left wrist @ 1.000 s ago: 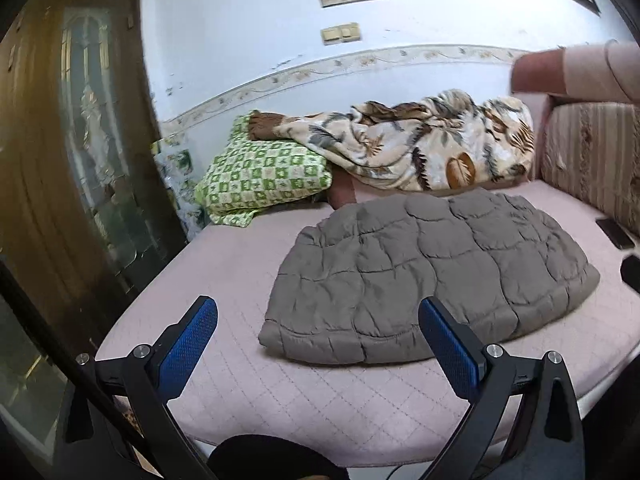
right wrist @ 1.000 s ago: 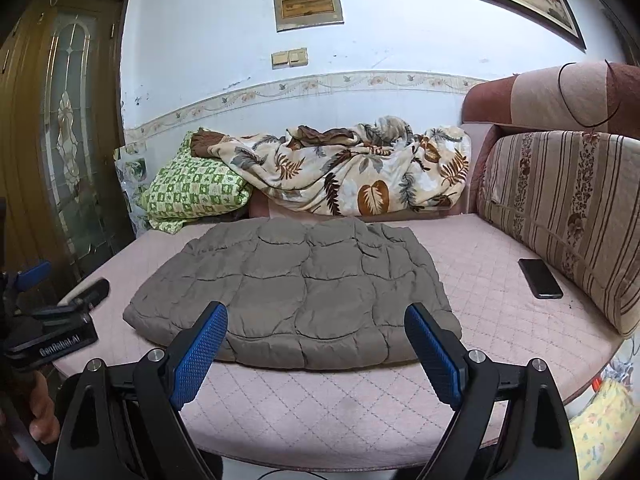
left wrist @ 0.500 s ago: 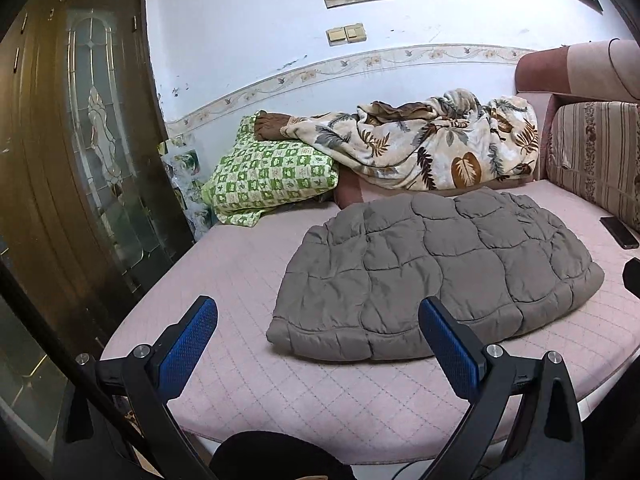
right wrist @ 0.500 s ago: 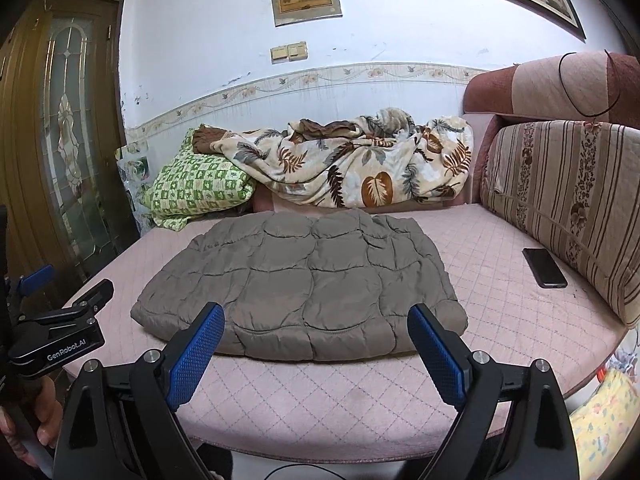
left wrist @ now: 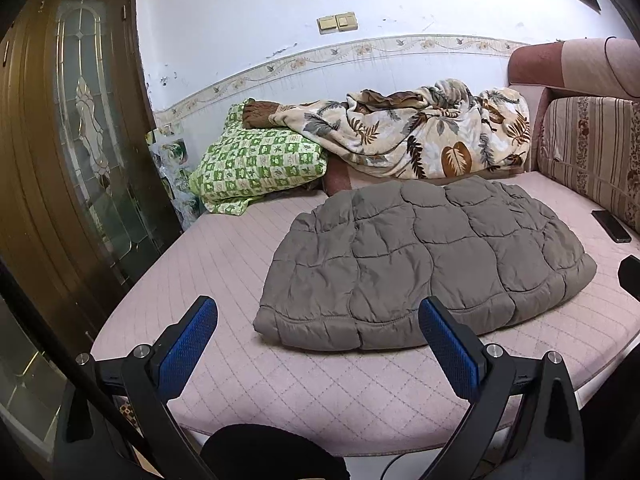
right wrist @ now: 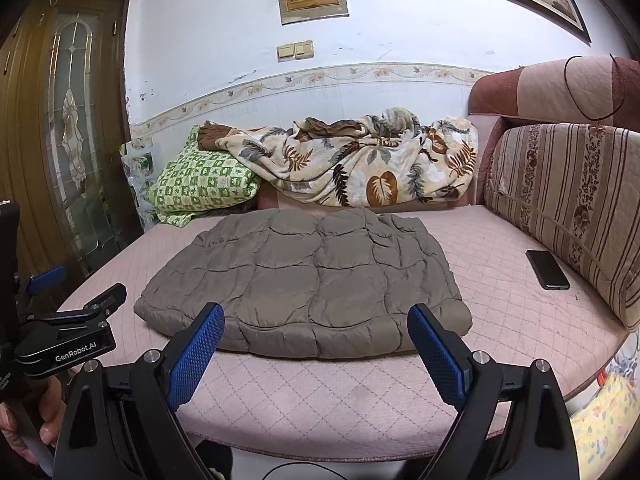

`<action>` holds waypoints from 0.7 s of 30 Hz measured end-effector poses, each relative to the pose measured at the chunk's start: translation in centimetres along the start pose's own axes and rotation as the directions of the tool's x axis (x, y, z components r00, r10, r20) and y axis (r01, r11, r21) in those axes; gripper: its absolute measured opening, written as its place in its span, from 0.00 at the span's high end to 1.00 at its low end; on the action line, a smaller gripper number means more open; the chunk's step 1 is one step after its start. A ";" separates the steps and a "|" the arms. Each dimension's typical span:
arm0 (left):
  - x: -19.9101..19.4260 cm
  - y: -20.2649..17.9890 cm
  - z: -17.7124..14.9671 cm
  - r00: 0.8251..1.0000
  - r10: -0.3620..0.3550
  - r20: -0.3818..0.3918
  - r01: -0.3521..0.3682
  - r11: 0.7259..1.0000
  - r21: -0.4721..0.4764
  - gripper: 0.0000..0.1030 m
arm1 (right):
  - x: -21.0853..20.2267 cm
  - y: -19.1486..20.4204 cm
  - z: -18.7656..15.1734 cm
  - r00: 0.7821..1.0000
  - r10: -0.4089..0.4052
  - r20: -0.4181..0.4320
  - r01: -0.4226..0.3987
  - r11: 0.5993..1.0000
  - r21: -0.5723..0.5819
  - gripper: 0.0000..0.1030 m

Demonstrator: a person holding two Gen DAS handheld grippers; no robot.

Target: Fold large clothes

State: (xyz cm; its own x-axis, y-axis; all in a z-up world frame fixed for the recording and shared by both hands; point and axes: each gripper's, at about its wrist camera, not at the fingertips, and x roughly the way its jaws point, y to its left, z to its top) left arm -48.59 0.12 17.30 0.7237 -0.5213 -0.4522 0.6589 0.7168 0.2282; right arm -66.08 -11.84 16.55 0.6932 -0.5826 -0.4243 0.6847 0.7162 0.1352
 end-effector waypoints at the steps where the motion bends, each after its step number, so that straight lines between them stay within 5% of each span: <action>1: 0.1 0.0 0.1 1.000 0.002 -0.004 -0.002 1.000 0.005 0.02 | 0.1 0.0 0.1 1.000 0.005 -0.011 -0.005 1.000 0.002 0.08; 21: 1.6 -0.5 -0.4 0.999 0.012 -0.051 -0.012 1.000 0.009 0.02 | 1.6 -0.2 -0.6 0.997 0.023 -0.073 -0.021 1.000 0.021 0.08</action>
State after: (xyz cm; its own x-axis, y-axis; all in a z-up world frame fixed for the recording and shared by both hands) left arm -47.81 -0.86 16.10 0.7202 -0.4882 -0.4929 0.6523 0.7185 0.2415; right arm -65.26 -12.62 15.28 0.6902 -0.5365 -0.4856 0.6744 0.7202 0.1628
